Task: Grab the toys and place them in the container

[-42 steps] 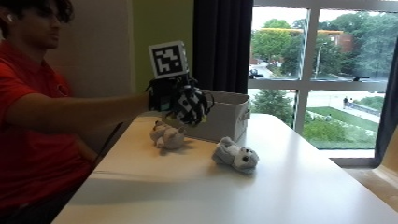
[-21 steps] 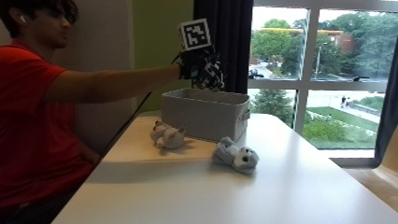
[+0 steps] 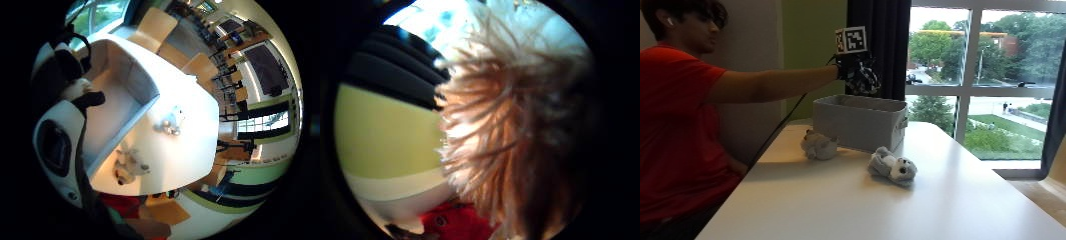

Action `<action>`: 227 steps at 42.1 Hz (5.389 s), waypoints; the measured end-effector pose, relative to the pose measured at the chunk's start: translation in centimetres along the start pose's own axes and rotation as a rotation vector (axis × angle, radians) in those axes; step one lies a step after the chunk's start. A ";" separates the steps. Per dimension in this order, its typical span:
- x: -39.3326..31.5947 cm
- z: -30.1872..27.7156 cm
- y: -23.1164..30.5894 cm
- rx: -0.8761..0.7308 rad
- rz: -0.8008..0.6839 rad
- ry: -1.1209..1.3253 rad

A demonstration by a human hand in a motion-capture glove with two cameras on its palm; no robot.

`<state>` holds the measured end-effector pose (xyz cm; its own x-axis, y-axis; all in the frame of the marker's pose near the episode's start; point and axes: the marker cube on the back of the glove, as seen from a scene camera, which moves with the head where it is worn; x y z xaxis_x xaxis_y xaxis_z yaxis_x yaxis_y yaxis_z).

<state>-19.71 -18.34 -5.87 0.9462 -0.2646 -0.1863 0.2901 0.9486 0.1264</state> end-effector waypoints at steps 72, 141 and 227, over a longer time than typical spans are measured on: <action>8.0 16.7 21.3 -0.356 0.035 0.036; 11.7 7.9 16.0 0.113 0.009 -0.039; 13.8 5.9 10.9 -0.111 0.133 -0.042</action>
<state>-2.60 -12.69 -1.33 0.9811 -0.1402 -0.1335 0.1465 0.9885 0.0383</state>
